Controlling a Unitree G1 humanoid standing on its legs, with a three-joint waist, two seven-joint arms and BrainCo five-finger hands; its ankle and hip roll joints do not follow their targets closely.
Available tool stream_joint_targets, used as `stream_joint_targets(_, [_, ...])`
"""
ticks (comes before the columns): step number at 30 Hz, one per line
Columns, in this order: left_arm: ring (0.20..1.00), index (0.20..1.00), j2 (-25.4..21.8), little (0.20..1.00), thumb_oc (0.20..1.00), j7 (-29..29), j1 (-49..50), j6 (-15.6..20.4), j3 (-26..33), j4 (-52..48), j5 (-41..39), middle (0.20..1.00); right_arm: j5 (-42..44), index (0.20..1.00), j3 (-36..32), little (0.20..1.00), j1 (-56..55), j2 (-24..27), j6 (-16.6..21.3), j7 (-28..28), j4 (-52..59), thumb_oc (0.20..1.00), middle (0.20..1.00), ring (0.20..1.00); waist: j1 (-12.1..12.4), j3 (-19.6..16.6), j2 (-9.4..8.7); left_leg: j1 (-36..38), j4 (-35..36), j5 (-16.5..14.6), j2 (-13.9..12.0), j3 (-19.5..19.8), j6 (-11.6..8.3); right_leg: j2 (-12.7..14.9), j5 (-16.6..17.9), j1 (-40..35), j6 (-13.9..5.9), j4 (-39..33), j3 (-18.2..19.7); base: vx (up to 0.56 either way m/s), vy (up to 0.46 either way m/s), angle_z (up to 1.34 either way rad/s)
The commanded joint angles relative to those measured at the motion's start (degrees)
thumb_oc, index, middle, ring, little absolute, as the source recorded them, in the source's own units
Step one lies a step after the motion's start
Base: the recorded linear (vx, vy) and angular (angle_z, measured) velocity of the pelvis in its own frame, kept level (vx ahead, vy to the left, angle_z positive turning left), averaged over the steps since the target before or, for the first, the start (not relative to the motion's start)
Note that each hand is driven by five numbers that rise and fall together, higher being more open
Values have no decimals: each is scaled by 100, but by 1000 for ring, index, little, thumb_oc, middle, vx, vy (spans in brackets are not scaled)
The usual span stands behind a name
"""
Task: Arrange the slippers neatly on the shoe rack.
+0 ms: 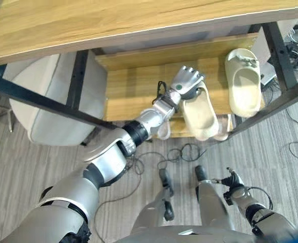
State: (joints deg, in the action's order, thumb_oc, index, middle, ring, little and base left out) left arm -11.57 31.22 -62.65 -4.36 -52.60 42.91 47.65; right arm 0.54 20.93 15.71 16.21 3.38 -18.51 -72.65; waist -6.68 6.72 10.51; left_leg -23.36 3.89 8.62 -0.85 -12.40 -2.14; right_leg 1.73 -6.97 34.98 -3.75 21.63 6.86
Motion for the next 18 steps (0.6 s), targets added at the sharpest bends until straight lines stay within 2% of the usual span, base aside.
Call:
stream_joint_targets(1, [200, 200, 187, 200, 200, 50, -678, 38, 264, 696, -174, 200, 138, 1000, 129, 1000, 273, 250, 52, -157, -105, 1000, 1000, 1000, -157, 289, -33, -73, -446, -665, 21, 230, 24, 392, 793, -514, -322, -1609, -244, 19, -30, -5])
stream_joint_targets(5, [200, 200, 117, 200, 200, 62, -797, -24, 216, 872, -146, 200, 200, 1000, 70, 1000, 258, 238, 87, -210, -154, 1000, 1000, 1000, -183, 293, -40, -157, -486, -675, 7, 229, 18, 366, 846, -425, -332, -1619, -233, 19, -16, -5])
stream_joint_targets(11, [200, 200, -297, 200, 200, 9, -1113, -25, 31, 1034, -38, 200, 292, 1000, 3, 1000, 171, 272, 156, -208, -190, 1000, 1000, 1000, -176, 254, -140, -326, -582, -678, -14, 328, -10, 380, 882, -337, -317, -1628, -342, 11, -26, -1])
stream_joint_targets(18, [200, 200, -567, 200, 200, -10, -1255, -64, -59, 1157, 46, 200, 328, 1000, 7, 1000, 132, 221, 203, -205, -188, 1000, 1000, 1000, -196, 197, -218, -474, -565, -641, -10, 414, -36, 386, 916, -256, -306, -1656, -438, 10, -10, 4])
